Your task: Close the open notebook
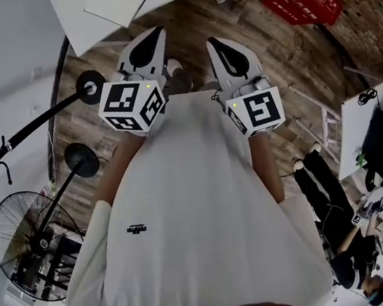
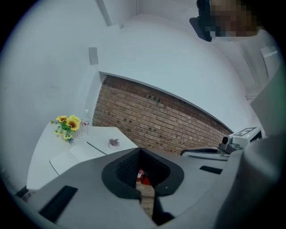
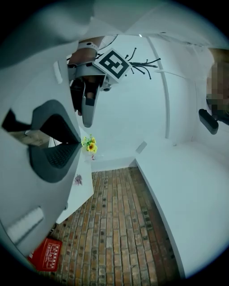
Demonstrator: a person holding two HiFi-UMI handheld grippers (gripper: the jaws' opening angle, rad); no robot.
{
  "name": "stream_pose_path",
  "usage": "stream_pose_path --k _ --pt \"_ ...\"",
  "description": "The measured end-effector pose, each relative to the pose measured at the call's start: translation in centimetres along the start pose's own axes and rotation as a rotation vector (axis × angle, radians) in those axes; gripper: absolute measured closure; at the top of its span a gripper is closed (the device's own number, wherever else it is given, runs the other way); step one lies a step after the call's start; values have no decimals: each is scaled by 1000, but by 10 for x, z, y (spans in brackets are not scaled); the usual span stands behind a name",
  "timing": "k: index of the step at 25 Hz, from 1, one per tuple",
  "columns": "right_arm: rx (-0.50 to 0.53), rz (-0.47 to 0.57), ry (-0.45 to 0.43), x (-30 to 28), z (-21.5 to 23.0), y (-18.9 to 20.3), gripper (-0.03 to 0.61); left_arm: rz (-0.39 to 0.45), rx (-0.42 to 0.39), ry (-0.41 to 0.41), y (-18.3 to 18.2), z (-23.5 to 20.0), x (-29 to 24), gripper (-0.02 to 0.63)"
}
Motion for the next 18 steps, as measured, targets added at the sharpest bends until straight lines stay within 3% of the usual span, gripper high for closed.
stream_pose_path --k 18 --pt "-73 -48 -165 -99 78 -2 566 -6 14 -144 -30 -31 -78 604"
Point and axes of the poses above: the fingertips, and each gripper's own axes: x backward along the fingers, z to its right, y out of its underside, the point moved 3 cm from there along x, backward along the fingers, and after that the axes turned 9 degrees about z, right-handed, at the moved point
